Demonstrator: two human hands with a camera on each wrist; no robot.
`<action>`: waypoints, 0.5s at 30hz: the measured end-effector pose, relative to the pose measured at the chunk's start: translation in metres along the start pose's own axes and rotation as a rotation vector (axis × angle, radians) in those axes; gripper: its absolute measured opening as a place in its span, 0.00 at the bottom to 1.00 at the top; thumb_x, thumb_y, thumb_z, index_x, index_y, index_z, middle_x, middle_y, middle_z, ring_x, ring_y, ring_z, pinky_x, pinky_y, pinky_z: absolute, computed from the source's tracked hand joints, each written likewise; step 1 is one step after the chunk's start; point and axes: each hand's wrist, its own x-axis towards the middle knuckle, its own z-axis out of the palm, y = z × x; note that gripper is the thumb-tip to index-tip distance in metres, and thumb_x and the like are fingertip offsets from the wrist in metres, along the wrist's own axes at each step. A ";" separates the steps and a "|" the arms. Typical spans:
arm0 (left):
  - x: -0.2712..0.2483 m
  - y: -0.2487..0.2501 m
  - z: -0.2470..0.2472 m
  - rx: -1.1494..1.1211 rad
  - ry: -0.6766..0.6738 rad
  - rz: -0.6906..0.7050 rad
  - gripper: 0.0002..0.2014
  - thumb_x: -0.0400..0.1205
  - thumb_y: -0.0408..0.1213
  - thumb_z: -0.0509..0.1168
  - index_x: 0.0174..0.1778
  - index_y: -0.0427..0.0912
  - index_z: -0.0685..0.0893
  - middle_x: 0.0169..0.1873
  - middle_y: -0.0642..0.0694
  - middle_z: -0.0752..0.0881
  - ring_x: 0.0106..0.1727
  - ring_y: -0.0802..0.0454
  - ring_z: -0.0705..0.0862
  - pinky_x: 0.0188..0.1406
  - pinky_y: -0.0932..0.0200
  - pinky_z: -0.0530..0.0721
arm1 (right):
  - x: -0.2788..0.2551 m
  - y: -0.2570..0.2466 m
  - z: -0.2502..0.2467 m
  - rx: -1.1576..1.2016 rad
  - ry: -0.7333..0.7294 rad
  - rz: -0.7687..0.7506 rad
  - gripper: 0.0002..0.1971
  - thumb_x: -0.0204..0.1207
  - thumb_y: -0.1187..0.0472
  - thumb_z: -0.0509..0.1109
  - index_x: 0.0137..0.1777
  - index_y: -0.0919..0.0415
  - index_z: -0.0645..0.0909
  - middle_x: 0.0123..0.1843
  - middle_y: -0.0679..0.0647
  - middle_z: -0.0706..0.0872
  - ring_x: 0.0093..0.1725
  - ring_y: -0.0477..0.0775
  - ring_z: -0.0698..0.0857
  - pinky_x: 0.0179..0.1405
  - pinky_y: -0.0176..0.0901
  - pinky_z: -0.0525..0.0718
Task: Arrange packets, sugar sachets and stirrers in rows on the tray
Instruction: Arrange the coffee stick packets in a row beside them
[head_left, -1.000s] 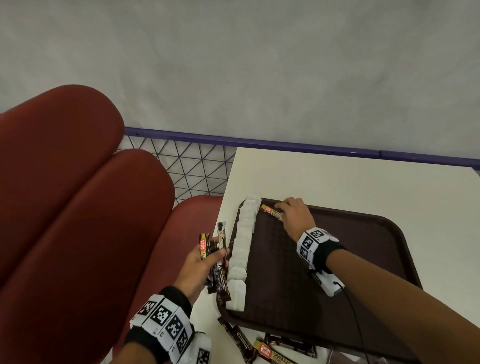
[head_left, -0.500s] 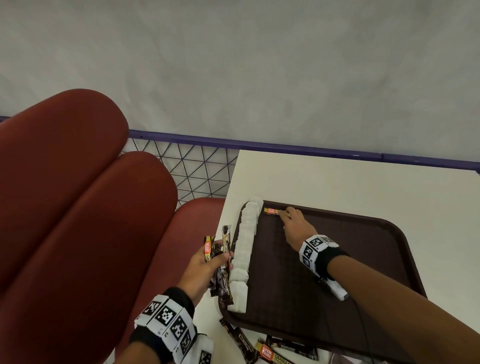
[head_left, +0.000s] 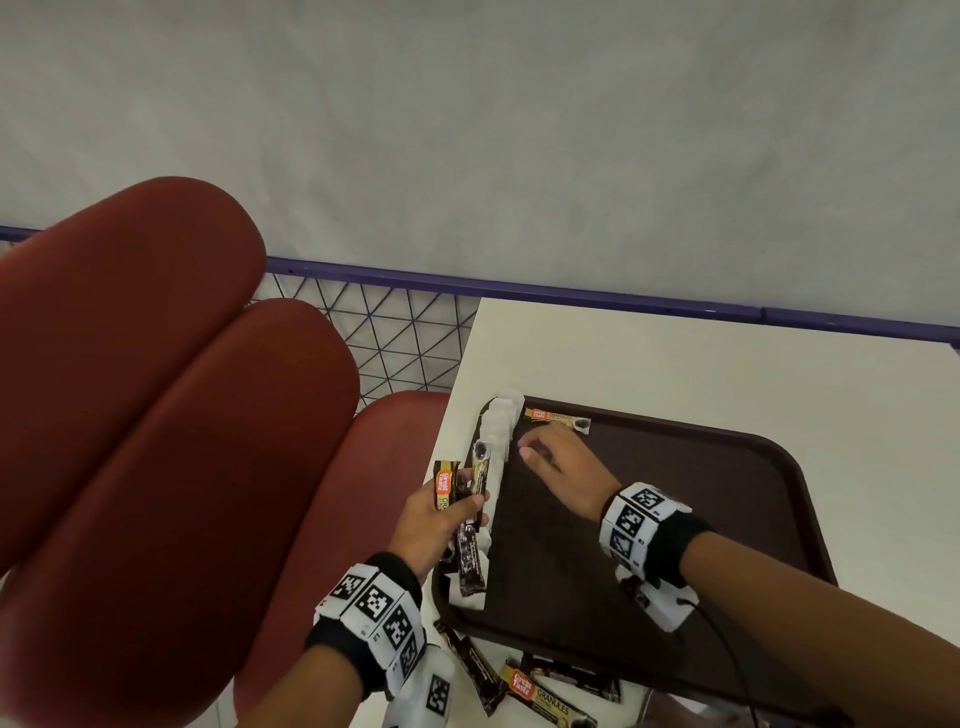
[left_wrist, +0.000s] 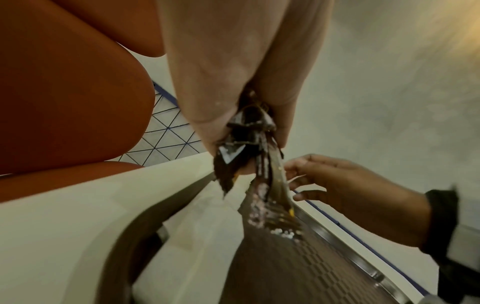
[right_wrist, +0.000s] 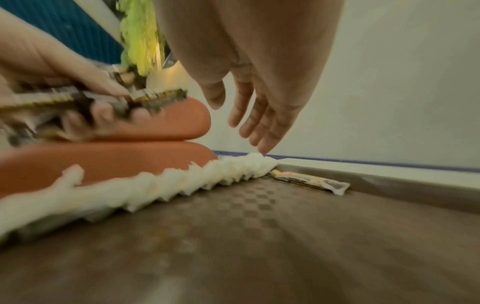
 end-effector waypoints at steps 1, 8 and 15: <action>0.000 -0.001 0.002 0.006 0.007 0.009 0.14 0.78 0.24 0.66 0.59 0.37 0.80 0.45 0.40 0.89 0.32 0.56 0.88 0.36 0.65 0.84 | -0.004 -0.008 0.000 0.074 -0.026 0.007 0.13 0.83 0.57 0.59 0.61 0.62 0.78 0.55 0.54 0.77 0.60 0.52 0.76 0.62 0.37 0.71; -0.005 -0.001 0.022 0.064 -0.032 0.056 0.12 0.79 0.25 0.66 0.57 0.39 0.83 0.40 0.46 0.88 0.35 0.56 0.89 0.40 0.66 0.84 | -0.025 -0.035 0.008 0.510 -0.083 0.176 0.11 0.80 0.61 0.64 0.59 0.62 0.78 0.50 0.54 0.82 0.49 0.51 0.81 0.49 0.36 0.78; -0.013 0.001 0.030 0.131 -0.110 0.050 0.09 0.78 0.26 0.68 0.53 0.37 0.83 0.41 0.43 0.88 0.35 0.55 0.88 0.43 0.66 0.85 | -0.027 -0.030 -0.008 0.750 -0.047 0.308 0.10 0.76 0.69 0.68 0.56 0.65 0.75 0.37 0.54 0.78 0.32 0.47 0.79 0.29 0.31 0.81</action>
